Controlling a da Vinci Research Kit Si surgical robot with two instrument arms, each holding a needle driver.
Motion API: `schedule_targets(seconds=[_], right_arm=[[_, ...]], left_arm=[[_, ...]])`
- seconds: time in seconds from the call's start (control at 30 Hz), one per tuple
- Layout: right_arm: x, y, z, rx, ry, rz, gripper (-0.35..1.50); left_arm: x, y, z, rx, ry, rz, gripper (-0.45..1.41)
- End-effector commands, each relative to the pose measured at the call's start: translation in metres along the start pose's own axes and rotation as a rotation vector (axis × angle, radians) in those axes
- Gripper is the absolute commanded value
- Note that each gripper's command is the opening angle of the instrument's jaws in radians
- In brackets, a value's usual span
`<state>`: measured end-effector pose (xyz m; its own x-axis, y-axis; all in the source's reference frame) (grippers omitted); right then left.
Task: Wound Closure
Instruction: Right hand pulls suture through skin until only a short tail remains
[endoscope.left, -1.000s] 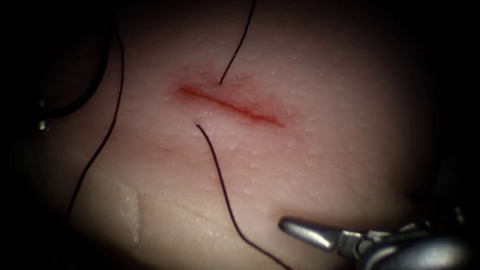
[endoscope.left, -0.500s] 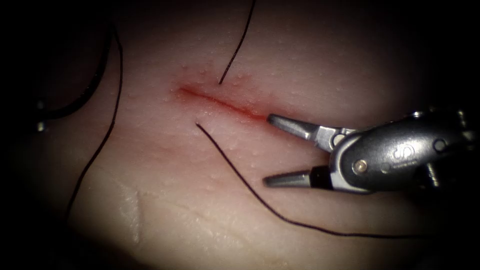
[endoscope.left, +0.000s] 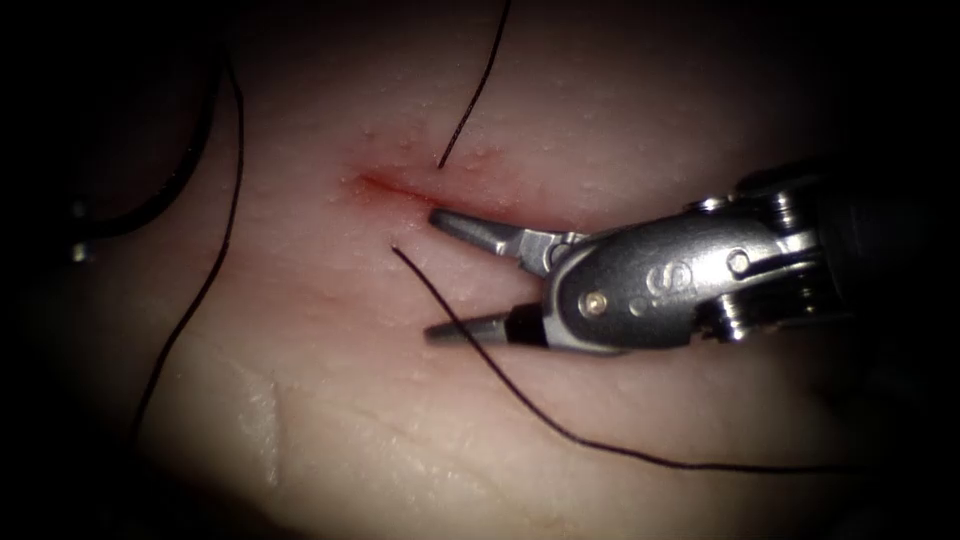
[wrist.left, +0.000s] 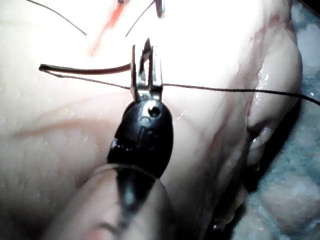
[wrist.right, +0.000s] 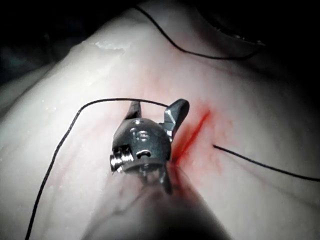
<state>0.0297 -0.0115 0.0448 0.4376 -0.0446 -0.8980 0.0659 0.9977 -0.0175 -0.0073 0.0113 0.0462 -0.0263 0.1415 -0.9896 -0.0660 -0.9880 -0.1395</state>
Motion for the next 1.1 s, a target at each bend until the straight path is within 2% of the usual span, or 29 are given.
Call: schedule_targets(seconds=[0.03, 0.1, 0.23, 0.3, 0.33, 0.6, 0.87, 1.1], right_arm=[[0.0000, -0.0008, 0.0011, 0.007, 0.008, -0.001, 1.31], [-0.0002, -0.0006, 0.0014, 0.013, 0.020, -0.002, 1.23], [-0.0006, -0.0003, 0.0012, 0.017, 0.029, -0.006, 0.71], [-0.0007, -0.0004, 0.0012, 0.024, 0.024, -0.007, 0.20], [-0.0006, -0.0005, 0.0012, 0.040, 0.011, -0.009, -0.35], [0.0014, -0.0023, 0.0004, 0.069, 0.023, -0.039, -0.35], [0.0035, -0.0037, -0.0028, 0.069, 0.052, -0.044, -0.35], [0.0047, -0.0062, -0.0051, 0.087, 0.070, -0.057, -0.35]], left_arm=[[-0.0005, 0.0008, 0.0006, -0.002, 0.001, -0.005, -0.45], [-0.0005, 0.0007, 0.0006, -0.001, 0.001, -0.005, -0.45], [-0.0004, 0.0008, 0.0006, -0.001, 0.001, -0.005, -0.45], [-0.0004, 0.0009, 0.0005, -0.002, 0.001, -0.005, -0.45], [-0.0004, 0.0009, 0.0004, -0.002, 0.002, -0.005, -0.45], [-0.0003, 0.0008, 0.0002, -0.004, 0.002, -0.006, -0.45], [-0.0003, 0.0009, 0.0003, -0.003, 0.002, -0.006, -0.45], [-0.0004, 0.0010, 0.0005, -0.002, 0.001, -0.004, -0.45]])
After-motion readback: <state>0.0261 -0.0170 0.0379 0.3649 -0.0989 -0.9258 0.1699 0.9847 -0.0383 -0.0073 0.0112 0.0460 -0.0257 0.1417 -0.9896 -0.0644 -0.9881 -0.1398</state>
